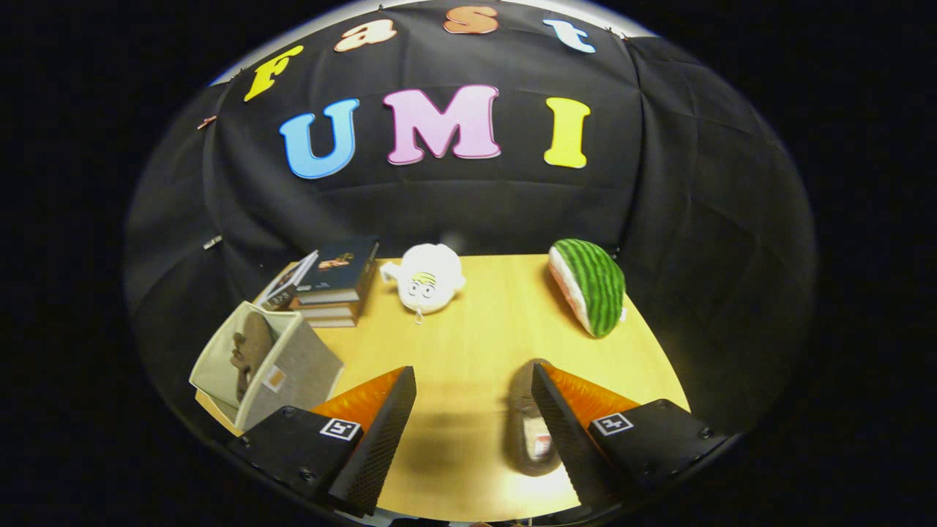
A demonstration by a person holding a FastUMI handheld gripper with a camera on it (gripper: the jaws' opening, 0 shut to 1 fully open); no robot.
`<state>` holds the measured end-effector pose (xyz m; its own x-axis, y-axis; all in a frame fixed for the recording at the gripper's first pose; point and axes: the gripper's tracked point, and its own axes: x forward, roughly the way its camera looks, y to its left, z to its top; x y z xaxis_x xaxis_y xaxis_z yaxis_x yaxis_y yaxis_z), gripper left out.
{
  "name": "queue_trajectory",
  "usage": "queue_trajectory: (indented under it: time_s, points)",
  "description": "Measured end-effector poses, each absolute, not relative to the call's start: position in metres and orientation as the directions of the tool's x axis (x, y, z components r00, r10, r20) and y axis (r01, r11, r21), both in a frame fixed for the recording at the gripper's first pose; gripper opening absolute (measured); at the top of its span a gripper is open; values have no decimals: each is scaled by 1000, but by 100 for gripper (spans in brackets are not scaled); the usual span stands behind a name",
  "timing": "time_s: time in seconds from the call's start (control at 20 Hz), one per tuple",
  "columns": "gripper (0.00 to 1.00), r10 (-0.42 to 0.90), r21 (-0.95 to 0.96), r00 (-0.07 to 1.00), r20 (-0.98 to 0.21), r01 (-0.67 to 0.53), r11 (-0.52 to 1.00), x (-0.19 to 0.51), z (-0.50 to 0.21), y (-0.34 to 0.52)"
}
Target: Open the storage box then place both shoes into the box .Put the left shoe in first, then the right shoe, with the right side of both shoes facing outward in a uniform manner.
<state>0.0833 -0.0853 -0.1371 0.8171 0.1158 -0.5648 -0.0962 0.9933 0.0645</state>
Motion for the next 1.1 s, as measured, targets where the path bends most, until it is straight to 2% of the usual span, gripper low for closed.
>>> queue_trajectory:
  time_s: [0.35,0.8,1.0,1.1]
  points:
    - [98,71,14,720,-690,-85,996,89,-225,-174]
    - [97,157,99,547,-822,-135,986,93,-321,-173]
    - [74,197,167,516,-834,-105,980,103,-335,-167]
    - [58,245,236,484,-840,-81,968,103,-335,-158]
